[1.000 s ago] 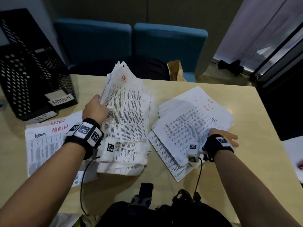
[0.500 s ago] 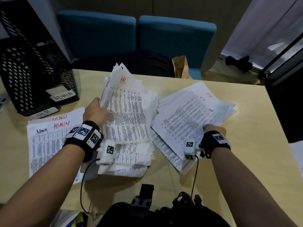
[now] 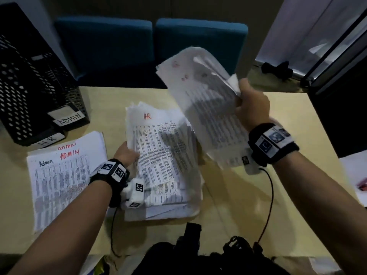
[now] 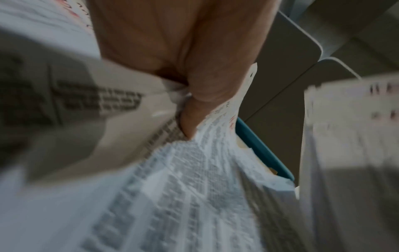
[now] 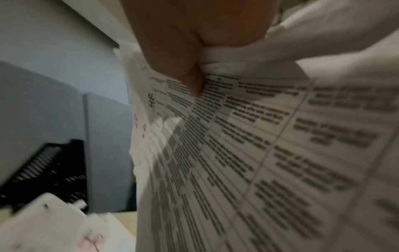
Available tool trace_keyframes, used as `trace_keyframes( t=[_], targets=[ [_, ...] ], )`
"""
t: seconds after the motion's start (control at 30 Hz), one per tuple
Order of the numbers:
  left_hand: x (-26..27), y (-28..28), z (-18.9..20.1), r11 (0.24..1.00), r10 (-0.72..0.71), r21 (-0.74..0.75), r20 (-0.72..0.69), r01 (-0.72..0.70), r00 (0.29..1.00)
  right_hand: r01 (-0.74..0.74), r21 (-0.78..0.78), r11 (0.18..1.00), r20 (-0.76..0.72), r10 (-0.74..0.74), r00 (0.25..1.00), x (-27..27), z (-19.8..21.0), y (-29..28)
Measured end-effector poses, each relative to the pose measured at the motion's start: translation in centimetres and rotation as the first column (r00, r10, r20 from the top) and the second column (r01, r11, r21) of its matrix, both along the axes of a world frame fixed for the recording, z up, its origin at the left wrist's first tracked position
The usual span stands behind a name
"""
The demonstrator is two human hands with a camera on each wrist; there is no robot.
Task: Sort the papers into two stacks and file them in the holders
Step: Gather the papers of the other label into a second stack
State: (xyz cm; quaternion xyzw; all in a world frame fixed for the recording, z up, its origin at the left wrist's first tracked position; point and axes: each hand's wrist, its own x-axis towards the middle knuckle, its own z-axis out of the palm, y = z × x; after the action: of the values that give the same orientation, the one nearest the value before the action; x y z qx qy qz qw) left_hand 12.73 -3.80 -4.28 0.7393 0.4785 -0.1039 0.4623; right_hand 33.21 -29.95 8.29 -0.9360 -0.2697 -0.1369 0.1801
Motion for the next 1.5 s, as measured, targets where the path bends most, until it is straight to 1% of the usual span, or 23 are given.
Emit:
trace_keyframes(
  t=[0.07,0.17,0.27,0.3,0.33,0.37,0.43,0.47,0.6,0.63,0.7,0.8,0.87,0.97,1.03,1.1,1.17,1.23,1.3,1.33,1.4,1.43,1.5],
  targets=[
    [-0.2,-1.0,-0.5,0.997,-0.037,-0.065,0.030,0.039,0.999,-0.075,-0.015,0.997,0.061,0.076,0.995,-0.8,2.6,1.6],
    [-0.3,-1.4,-1.4,0.989,-0.028,-0.145,0.088,0.040,0.996,-0.060,-0.031,0.998,0.007,0.060,0.998,-1.6,6.1,3.8],
    [-0.7,-0.6,-2.8,0.954,0.148,-0.281,0.150,-0.101,0.978,-0.057,0.022,0.998,-0.100,0.059,0.993,-1.6,7.4,5.4],
    [-0.9,0.6,-5.4,0.924,0.230,-0.345,0.150,-0.167,0.962,-0.072,0.050,0.996,-0.170,0.080,0.982,-1.4,6.9,5.9],
    [-1.0,1.6,-7.7,0.860,0.328,-0.456,0.151,-0.229,0.933,-0.077,0.077,0.994,-0.270,0.095,0.958,-1.1,5.8,6.3],
    [-1.3,1.6,-7.6,0.805,0.391,-0.536,0.154,-0.255,0.908,-0.069,0.105,0.992,-0.387,0.105,0.916,-0.9,4.2,6.7],
    [-1.7,1.6,-7.6,0.763,0.444,-0.582,0.156,-0.281,0.882,-0.018,0.118,0.993,-0.630,0.089,0.772,-1.0,0.0,7.1],
    [-1.8,0.6,-5.1,0.751,0.459,-0.597,0.166,-0.281,0.873,0.009,0.100,0.995,-0.711,0.065,0.701,-1.5,-2.2,7.1],
    [-2.2,-1.2,-1.2,0.714,0.469,-0.648,0.159,-0.266,0.869,0.226,0.147,0.963,-0.888,0.028,0.458,-3.5,-9.7,6.2],
    [-2.2,-1.4,-0.6,0.726,0.461,-0.630,0.146,-0.277,0.875,0.268,0.147,0.952,-0.903,0.019,0.429,-3.8,-10.9,6.0],
    [-2.1,-1.8,0.0,0.754,0.452,-0.579,0.114,-0.311,0.885,0.269,0.068,0.961,-0.872,-0.074,0.484,-4.2,-12.7,5.5],
    [-1.5,-1.8,-0.6,0.781,0.410,-0.562,0.134,-0.271,0.902,0.282,0.000,0.959,-0.808,-0.167,0.566,-5.1,-14.1,4.6],
    [-0.9,-1.5,-1.6,0.814,0.382,-0.512,0.116,-0.274,0.917,0.228,0.027,0.973,-0.802,-0.115,0.587,-6.3,-14.8,4.2],
    [0.1,-1.4,-2.2,0.888,0.302,-0.391,0.100,-0.242,0.948,0.071,0.151,0.986,-0.819,0.085,0.568,-8.1,-15.3,4.5],
    [0.5,-0.9,-4.1,0.933,0.251,-0.281,0.065,-0.224,0.966,0.039,0.170,0.985,-0.800,0.114,0.589,-8.4,-15.6,4.7],
    [0.7,-0.6,-4.7,0.955,0.214,-0.210,-0.006,-0.211,0.977,0.030,0.072,0.997,-0.731,0.032,0.681,-7.5,-15.2,4.8],
    [0.8,-0.7,-4.2,0.972,0.168,-0.159,-0.055,-0.175,0.984,0.102,-0.084,0.991,-0.599,-0.133,0.790,-5.5,-14.5,4.4],
    [0.8,-0.5,-4.7,0.974,0.164,-0.147,-0.077,-0.174,0.983,0.168,-0.236,0.957,-0.500,-0.268,0.823,-3.0,-13.9,3.7],
    [0.7,0.4,-6.2,0.967,0.147,-0.202,-0.045,-0.154,0.988,0.248,-0.352,0.902,-0.498,-0.405,0.767,-0.6,-13.8,2.8],
    [0.6,1.4,-8.4,0.964,0.145,-0.219,-0.033,-0.149,0.989,0.311,-0.379,0.872,-0.516,-0.478,0.711,0.6,-13.8,2.3],
    [0.4,4.1,-15.4,0.961,0.138,-0.238,-0.032,-0.142,0.990,0.519,-0.326,0.790,-0.586,-0.600,0.545,2.5,-13.7,1.6],
    [0.3,5.0,-17.6,0.962,0.128,-0.241,-0.031,-0.131,0.991,0.621,-0.290,0.729,-0.616,-0.638,0.462,3.3,-13.7,1.3],
    [0.1,4.0,-15.2,0.967,0.100,-0.233,-0.042,-0.107,0.994,0.725,-0.273,0.632,-0.642,-0.681,0.352,4.5,-13.9,0.5]
  ],
)
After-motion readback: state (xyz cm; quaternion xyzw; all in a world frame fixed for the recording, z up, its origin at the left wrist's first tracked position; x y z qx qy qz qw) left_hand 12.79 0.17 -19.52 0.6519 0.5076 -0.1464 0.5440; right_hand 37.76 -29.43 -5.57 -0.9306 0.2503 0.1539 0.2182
